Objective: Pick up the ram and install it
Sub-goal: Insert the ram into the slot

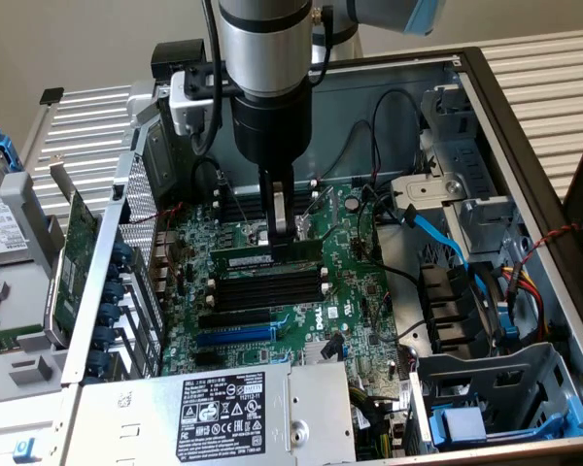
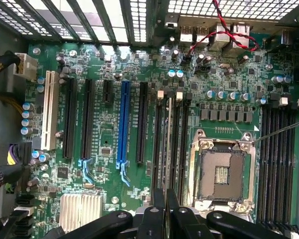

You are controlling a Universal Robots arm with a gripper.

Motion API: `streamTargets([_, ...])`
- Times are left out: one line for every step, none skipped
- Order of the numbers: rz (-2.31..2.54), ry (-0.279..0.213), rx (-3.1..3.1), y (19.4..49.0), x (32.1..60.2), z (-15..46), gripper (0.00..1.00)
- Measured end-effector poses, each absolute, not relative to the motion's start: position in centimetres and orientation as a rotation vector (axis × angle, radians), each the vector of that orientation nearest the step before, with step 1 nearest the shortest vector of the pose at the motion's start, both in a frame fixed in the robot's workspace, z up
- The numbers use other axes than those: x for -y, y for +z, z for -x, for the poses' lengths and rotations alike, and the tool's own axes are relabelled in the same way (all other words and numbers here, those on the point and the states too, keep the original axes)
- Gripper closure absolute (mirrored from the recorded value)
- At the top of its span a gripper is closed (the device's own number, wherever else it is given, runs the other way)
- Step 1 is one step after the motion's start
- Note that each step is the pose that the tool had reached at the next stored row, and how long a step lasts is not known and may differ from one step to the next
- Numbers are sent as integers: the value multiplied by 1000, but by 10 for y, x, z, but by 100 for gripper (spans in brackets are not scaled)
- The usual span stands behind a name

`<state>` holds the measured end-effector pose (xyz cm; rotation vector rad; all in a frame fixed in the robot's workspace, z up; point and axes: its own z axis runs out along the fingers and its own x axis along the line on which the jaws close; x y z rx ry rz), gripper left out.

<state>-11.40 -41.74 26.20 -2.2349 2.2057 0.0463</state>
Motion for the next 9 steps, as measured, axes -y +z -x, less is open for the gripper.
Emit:
streamTargets([2235, 45, -2206, 261, 417, 114, 87])
streamTargets([2236, 44, -2207, 261, 416, 114, 87])
streamTargets([2236, 43, -2207, 260, 416, 114, 87])
streamTargets([2237, 41, -2208, 260, 416, 114, 87])
streamTargets([2237, 41, -2208, 259, 416, 115, 87])
streamTargets([2238, 41, -2208, 258, 416, 115, 87])
streamTargets([2238, 41, -2209, 258, 416, 115, 87])
streamTargets([2238, 41, -2209, 257, 416, 115, 87])
streamTargets([2237, 41, -2209, 256, 416, 115, 87])
